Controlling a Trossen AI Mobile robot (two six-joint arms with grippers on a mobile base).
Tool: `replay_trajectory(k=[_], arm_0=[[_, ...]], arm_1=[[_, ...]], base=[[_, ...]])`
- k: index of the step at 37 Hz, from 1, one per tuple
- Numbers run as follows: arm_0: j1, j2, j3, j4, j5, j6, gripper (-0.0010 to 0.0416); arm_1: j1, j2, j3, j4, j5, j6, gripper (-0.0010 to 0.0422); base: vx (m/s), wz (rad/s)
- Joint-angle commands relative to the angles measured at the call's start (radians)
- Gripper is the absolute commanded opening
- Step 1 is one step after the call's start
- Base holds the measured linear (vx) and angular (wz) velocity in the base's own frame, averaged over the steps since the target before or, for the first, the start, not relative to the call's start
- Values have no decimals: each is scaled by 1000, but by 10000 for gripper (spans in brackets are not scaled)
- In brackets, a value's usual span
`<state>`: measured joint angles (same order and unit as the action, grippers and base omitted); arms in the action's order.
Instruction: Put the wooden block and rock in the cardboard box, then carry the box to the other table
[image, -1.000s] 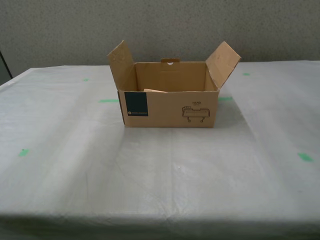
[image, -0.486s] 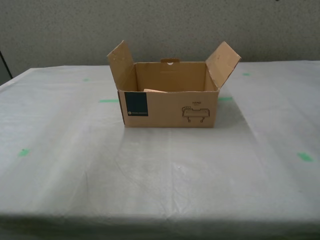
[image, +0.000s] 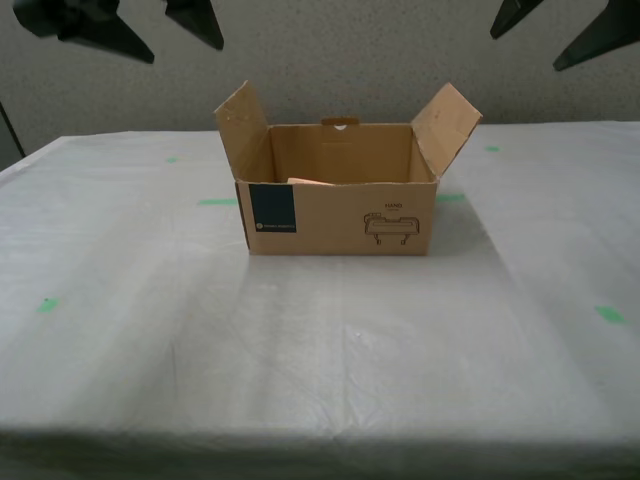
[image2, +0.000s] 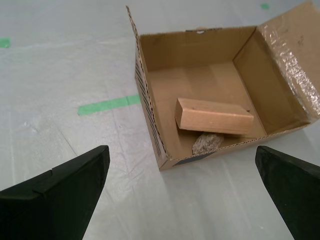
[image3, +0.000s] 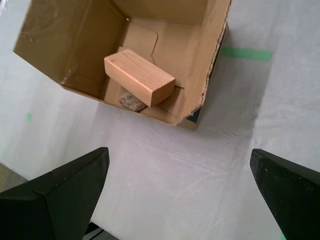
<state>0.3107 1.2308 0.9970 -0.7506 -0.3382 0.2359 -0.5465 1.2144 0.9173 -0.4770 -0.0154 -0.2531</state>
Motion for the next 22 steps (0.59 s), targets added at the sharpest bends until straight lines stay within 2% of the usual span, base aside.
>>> replay_trajectory(k=[1, 9, 22], arm_0=[[2, 0, -48, 39, 3, 2, 394], [4, 0, -116, 93, 3, 18, 394], [5, 0, -83, 97, 3, 18, 393]], arm_1=[[-4, -2, -49, 45, -3, -1, 400], [-5, -2, -71, 77, -5, 3, 400], [-4, -2, -71, 101, -4, 2, 400]], base=[[0, 0], [0, 0], [0, 0]])
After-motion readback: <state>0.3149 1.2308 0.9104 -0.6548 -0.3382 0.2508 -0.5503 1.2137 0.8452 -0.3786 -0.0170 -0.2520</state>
